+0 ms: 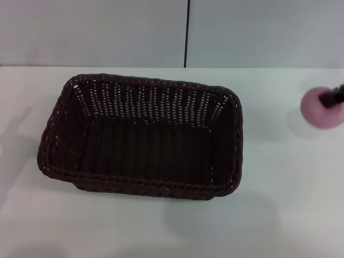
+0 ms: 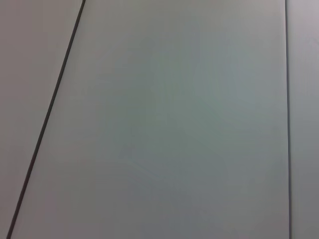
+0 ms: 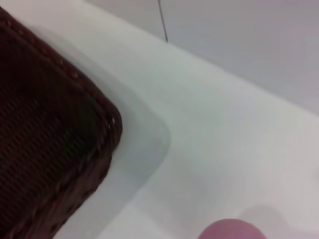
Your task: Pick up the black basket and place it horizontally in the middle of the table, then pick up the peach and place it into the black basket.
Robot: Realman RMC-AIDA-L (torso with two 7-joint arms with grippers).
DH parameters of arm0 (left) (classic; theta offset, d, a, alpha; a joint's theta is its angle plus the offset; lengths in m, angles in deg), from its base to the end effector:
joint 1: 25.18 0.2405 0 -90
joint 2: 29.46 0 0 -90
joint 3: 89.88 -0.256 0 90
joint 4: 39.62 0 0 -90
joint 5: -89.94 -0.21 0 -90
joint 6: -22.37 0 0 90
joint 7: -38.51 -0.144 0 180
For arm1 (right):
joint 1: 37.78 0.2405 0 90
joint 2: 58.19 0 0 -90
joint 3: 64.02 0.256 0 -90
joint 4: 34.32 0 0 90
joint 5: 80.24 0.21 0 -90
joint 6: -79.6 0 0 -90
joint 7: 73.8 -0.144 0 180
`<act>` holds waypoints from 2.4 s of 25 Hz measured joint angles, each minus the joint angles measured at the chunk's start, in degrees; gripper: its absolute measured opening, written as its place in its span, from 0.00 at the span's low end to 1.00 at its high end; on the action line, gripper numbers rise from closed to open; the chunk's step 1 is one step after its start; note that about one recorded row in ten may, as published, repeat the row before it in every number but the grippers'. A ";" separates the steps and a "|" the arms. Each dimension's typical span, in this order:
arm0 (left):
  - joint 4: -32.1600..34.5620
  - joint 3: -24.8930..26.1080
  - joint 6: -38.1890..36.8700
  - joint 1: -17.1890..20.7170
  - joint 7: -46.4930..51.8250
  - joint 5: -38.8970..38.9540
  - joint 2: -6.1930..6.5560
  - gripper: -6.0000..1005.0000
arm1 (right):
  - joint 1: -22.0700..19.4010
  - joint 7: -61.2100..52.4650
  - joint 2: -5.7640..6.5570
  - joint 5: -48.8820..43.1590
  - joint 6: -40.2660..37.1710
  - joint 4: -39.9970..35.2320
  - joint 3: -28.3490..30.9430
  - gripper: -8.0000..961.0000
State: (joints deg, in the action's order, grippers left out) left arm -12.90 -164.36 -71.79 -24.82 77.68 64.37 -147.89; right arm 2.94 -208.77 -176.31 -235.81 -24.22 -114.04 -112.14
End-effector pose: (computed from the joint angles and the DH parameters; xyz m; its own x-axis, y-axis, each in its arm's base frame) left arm -0.3297 0.2125 0.0573 0.4435 -0.3002 0.8445 0.7394 -0.4100 -0.5341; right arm 0.1981 0.3689 0.0964 0.6834 -0.7283 0.0500 -0.6303 -0.6231 -0.4631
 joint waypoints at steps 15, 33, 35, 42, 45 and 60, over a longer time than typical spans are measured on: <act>-2.33 -0.77 -0.55 -0.09 -0.46 -0.43 -0.15 0.70 | 5.85 0.11 -0.56 22.62 9.11 -1.07 -14.35 0.11; -8.20 0.03 -4.01 -0.70 -0.57 0.30 -0.17 0.70 | 8.92 13.87 -0.84 33.84 25.38 16.95 -22.02 0.50; -8.28 0.15 -4.63 -0.69 -0.57 0.78 -0.19 0.70 | 6.88 15.02 -0.72 35.36 24.94 16.21 -21.93 0.55; -9.08 0.18 -5.08 -1.27 -1.66 1.42 -0.11 0.70 | -8.60 17.93 -0.90 41.98 28.23 8.23 -21.66 0.75; -9.90 0.90 -5.10 -1.43 -3.29 1.42 0.01 0.70 | -17.44 24.19 -0.90 50.14 33.59 9.29 -20.02 0.75; -22.34 6.99 -5.03 -8.35 -12.42 1.40 -0.23 0.70 | -17.09 107.42 -1.69 115.14 12.03 77.70 -10.99 0.74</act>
State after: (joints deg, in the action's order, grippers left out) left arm -35.23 -157.37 -76.83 -33.18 65.26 65.77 -148.12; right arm -14.15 -101.35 -178.00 -120.68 -12.19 -36.34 -123.13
